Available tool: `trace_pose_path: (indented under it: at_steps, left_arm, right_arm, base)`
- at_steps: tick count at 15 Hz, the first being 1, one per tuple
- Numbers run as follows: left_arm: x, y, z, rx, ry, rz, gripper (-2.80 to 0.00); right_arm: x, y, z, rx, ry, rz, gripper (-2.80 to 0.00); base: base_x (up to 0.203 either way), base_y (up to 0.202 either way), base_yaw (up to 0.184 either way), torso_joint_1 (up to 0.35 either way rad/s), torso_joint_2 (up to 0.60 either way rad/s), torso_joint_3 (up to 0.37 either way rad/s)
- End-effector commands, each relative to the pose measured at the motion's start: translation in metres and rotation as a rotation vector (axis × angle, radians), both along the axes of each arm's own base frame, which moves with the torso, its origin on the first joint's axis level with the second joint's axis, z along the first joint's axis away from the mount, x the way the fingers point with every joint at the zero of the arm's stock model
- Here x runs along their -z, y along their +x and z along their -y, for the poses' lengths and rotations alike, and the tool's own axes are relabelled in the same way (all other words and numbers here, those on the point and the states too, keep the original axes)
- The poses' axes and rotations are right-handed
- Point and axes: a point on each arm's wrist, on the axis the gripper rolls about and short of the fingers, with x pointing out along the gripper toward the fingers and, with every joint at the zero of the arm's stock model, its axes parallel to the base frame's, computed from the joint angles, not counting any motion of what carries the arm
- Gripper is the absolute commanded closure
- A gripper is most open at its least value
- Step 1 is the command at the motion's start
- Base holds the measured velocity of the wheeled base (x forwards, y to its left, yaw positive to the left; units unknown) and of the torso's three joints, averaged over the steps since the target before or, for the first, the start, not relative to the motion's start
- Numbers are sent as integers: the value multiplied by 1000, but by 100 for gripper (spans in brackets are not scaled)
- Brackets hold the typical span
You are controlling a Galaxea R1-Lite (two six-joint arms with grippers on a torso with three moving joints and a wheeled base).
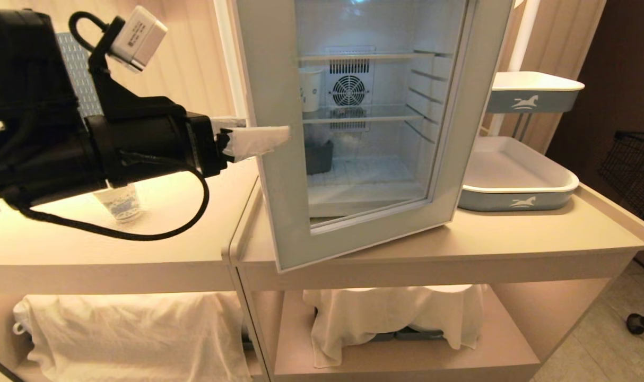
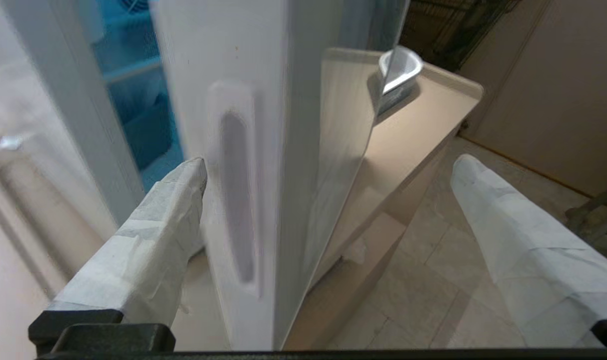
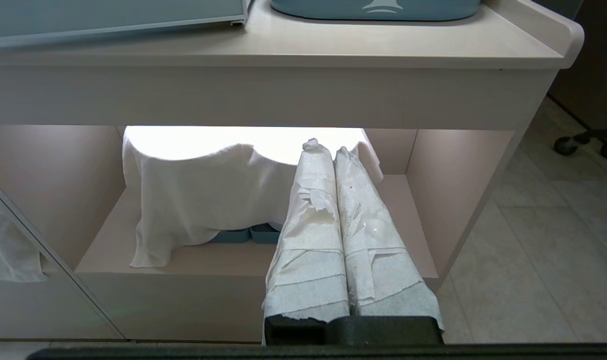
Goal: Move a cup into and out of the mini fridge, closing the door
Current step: Open the freezer door
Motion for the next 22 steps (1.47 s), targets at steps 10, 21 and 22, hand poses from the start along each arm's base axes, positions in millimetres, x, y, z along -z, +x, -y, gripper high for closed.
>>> trace_pose_path:
  at_steps: [10, 21, 22]
  left_arm:
    - [12, 62, -31, -362, 105, 25, 0]
    - [40, 131, 30, -628, 289, 97, 0]
    - [39, 127, 37, -614, 285, 97, 0]
  right_arm:
    - [0, 0, 0, 0, 0, 2, 0]
    - [0, 0, 0, 0, 0, 2, 0]
    - [0, 0, 0, 0, 0, 2, 0]
  base:
    - [0, 0, 0, 0, 0, 0]
    - [0, 0, 0, 0, 0, 0]
    - [0, 0, 0, 0, 0, 0]
